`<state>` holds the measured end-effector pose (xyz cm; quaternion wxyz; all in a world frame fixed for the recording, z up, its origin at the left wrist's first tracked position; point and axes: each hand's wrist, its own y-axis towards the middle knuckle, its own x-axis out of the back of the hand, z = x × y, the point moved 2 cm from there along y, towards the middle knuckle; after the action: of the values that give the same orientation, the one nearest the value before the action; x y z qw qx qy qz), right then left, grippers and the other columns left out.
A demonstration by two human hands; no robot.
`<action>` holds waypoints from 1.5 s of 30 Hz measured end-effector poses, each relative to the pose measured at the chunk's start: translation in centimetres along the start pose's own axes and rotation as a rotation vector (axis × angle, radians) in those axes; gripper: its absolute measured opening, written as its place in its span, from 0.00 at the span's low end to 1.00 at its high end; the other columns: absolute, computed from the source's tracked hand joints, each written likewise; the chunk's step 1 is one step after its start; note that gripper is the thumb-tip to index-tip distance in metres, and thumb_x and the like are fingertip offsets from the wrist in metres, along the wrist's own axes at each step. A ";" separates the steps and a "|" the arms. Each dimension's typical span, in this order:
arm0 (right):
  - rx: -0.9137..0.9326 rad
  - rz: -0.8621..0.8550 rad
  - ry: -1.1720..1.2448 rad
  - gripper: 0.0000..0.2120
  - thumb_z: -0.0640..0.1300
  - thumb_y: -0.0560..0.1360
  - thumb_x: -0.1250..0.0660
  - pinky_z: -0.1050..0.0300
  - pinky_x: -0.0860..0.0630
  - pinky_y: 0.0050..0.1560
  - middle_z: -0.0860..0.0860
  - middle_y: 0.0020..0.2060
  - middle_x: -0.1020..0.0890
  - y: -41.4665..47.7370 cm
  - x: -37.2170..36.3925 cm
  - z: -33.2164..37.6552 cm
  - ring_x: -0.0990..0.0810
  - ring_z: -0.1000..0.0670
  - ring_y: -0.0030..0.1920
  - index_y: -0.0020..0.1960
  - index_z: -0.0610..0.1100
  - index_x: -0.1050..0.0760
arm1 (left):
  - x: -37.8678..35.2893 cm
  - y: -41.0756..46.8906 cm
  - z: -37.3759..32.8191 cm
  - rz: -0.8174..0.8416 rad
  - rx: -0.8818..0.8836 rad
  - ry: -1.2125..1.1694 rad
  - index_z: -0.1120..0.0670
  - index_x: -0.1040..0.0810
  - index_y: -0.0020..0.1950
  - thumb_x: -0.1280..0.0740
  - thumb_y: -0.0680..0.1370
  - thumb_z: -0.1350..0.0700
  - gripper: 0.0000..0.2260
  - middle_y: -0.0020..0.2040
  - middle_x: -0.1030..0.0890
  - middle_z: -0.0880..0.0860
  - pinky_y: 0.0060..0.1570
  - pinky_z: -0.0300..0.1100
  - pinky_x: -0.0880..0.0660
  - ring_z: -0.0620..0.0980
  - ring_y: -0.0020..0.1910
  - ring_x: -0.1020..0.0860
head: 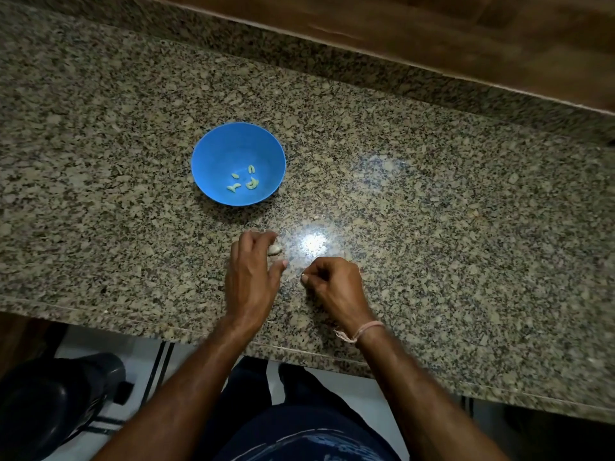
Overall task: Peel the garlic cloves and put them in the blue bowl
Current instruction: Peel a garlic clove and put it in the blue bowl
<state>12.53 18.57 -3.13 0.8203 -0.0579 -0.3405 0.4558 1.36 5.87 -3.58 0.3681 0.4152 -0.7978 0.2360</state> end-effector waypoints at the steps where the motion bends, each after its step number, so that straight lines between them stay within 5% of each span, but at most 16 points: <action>1: 0.013 0.001 -0.038 0.03 0.39 0.77 0.25 0.61 0.17 0.46 0.53 0.40 0.15 0.1 -0.1 0.2 0.15 0.57 0.41 0.44 0.43 0.17 | 0.0 -0.7 -0.2 -0.022 0.009 0.010 0.50 0.25 0.67 0.24 0.77 0.54 0.20 0.60 0.27 0.50 0.49 0.45 0.27 0.48 0.58 0.29; 10: -0.092 0.027 -0.047 0.04 0.36 0.75 0.23 0.58 0.15 0.40 0.50 0.36 0.14 1.3 0.6 0.9 0.14 0.56 0.35 0.41 0.40 0.16 | -0.9 -3.2 0.5 0.067 0.027 0.010 0.47 0.25 0.54 0.27 0.79 0.52 0.09 0.49 0.26 0.44 0.35 0.33 0.39 0.46 0.48 0.27; 17: -0.105 -0.003 -0.119 0.07 0.34 0.74 0.25 0.60 0.15 0.40 0.52 0.34 0.14 1.7 0.6 1.2 0.14 0.57 0.35 0.38 0.43 0.16 | -1.2 -2.3 0.5 0.082 0.091 -0.010 0.44 0.25 0.50 0.25 0.77 0.50 0.09 0.44 0.26 0.41 0.35 0.41 0.35 0.46 0.46 0.27; 23: -0.098 -0.038 -0.163 0.09 0.34 0.75 0.27 0.53 0.14 0.44 0.51 0.35 0.15 1.5 -0.1 1.4 0.14 0.53 0.36 0.39 0.44 0.17 | -1.3 -2.4 0.6 0.068 0.086 0.011 0.45 0.24 0.51 0.26 0.77 0.50 0.08 0.45 0.26 0.41 0.35 0.40 0.37 0.46 0.46 0.27; 27: -0.038 -0.087 -0.238 0.09 0.35 0.76 0.29 0.60 0.18 0.40 0.52 0.34 0.17 0.8 -0.6 1.6 0.17 0.54 0.35 0.39 0.45 0.18 | -1.3 -2.4 0.3 0.081 0.111 -0.022 0.44 0.21 0.51 0.26 0.78 0.51 0.06 0.46 0.23 0.40 0.37 0.40 0.32 0.47 0.49 0.24; 30: -0.118 0.001 0.096 0.05 0.38 0.76 0.25 0.57 0.17 0.38 0.44 0.36 0.14 0.1 0.0 0.7 0.15 0.48 0.35 0.43 0.39 0.17 | -1.5 -2.8 0.0 0.145 0.194 -0.255 0.43 0.17 0.51 0.26 0.79 0.51 0.04 0.47 0.18 0.39 0.43 0.47 0.19 0.41 0.47 0.20; 34: -0.278 0.148 0.573 0.09 0.39 0.77 0.26 0.50 0.16 0.45 0.35 0.44 0.14 -1.2 -0.1 -0.3 0.16 0.44 0.39 0.52 0.32 0.18 | -0.8 -3.4 -0.3 0.132 0.257 -0.454 0.44 0.15 0.50 0.25 0.78 0.51 0.02 0.44 0.15 0.41 0.46 0.51 0.16 0.41 0.45 0.17; 38: -0.243 0.129 0.641 0.11 0.40 0.80 0.29 0.55 0.17 0.41 0.39 0.41 0.15 -1.9 -0.2 -0.1 0.17 0.46 0.38 0.53 0.31 0.19 | -0.1 -3.8 -0.7 0.104 0.247 -0.452 0.47 0.14 0.51 0.26 0.79 0.51 0.03 0.44 0.14 0.43 0.47 0.50 0.16 0.41 0.44 0.17; 41: -0.148 0.068 0.569 0.10 0.42 0.81 0.29 0.50 0.16 0.42 0.39 0.39 0.15 -2.1 -0.1 0.0 0.17 0.47 0.37 0.50 0.34 0.18 | 0.2 -3.9 -1.1 0.089 0.235 -0.388 0.48 0.14 0.53 0.27 0.79 0.50 0.05 0.44 0.15 0.42 0.46 0.50 0.16 0.41 0.44 0.17; 45: -0.025 -0.014 0.422 0.09 0.44 0.80 0.28 0.57 0.19 0.37 0.42 0.38 0.14 -2.1 0.3 0.3 0.16 0.48 0.36 0.46 0.38 0.17 | 0.6 -3.9 -1.8 0.041 0.172 -0.295 0.48 0.14 0.55 0.26 0.79 0.50 0.06 0.46 0.15 0.41 0.44 0.48 0.17 0.39 0.44 0.18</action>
<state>13.98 17.52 -1.92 0.8758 -0.1599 -0.1670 0.4238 5.12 4.65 -1.69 0.2053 0.4589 -0.8282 0.2475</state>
